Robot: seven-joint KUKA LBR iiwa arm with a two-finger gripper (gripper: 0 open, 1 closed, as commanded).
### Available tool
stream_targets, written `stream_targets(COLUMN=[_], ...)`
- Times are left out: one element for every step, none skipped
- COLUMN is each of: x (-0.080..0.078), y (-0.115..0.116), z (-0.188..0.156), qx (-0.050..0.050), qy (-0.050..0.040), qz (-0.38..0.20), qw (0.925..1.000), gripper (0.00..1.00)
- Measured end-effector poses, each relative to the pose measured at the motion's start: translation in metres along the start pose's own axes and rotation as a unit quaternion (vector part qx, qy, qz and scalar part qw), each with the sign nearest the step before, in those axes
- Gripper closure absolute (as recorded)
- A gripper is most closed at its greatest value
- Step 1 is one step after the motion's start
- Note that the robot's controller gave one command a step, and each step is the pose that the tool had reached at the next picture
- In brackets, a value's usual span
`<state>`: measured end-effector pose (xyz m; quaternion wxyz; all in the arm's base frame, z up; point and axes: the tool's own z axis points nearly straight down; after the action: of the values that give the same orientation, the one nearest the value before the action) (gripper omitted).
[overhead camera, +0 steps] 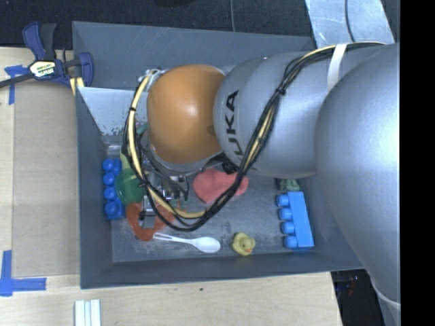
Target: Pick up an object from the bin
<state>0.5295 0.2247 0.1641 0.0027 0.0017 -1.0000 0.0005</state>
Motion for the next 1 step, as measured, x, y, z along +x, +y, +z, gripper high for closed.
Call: stream_targets(x=[-0.0019], y=[-0.0013], z=[-0.0049], qx=[-0.001], qy=[-0.0038], qz=[0.002], qw=[1.0], gripper=[0.0])
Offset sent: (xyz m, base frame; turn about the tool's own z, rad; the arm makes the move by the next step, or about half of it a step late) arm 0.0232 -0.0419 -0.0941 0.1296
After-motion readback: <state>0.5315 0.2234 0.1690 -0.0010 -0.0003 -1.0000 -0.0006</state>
